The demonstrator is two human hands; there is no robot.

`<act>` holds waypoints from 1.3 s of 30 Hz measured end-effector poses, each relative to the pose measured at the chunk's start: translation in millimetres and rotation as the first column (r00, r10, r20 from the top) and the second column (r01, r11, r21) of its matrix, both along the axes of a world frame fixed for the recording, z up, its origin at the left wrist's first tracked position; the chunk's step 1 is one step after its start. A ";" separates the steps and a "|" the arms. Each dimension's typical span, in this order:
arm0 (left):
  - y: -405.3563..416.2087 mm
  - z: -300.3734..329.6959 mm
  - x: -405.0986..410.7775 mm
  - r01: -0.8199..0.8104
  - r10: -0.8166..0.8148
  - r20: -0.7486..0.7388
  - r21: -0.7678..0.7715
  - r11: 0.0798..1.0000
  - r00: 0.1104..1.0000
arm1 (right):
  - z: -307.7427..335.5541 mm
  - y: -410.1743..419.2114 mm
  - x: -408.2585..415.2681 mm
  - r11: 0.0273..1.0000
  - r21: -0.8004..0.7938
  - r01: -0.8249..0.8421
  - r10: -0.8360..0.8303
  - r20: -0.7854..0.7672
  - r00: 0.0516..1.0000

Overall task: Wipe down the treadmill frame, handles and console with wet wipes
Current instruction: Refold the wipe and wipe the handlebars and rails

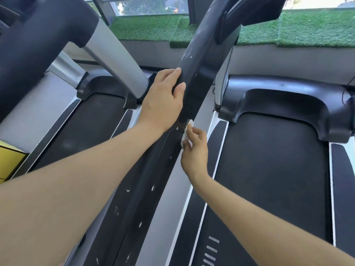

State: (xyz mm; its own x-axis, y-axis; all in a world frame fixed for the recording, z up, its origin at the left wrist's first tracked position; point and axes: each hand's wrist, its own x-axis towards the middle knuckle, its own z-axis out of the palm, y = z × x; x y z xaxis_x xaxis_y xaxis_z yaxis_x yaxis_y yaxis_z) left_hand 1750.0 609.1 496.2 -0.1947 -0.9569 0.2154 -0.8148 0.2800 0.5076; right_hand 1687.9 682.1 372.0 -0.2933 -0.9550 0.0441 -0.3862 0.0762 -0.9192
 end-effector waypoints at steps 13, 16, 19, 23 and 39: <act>-2.3 -1.6 1.3 0.010 -0.010 -0.033 0.009 1.000 0.999 | 4.4 -11.5 -3.6 0.992 0.118 0.053 -0.079 0.226 0.971; -2.4 -0.5 0.8 0.010 -0.009 -0.030 0.011 1.000 0.999 | 14.9 -31.3 -8.1 0.981 0.180 0.071 -0.132 0.355 0.926; -2.1 0.5 1.1 0.018 -0.017 -0.034 0.034 0.999 0.999 | 19.0 -33.2 -4.8 0.985 0.156 0.068 -0.119 0.351 0.929; 4.9 6.2 10.8 0.035 -0.035 -0.009 0.047 0.998 0.999 | 37.9 -19.3 2.7 0.994 0.070 0.083 -0.102 0.345 0.933; 70.1 -10.6 51.8 0.101 -0.086 -0.204 0.068 0.992 0.975 | 79.7 -6.1 15.0 0.992 -0.072 0.102 -0.079 0.270 0.960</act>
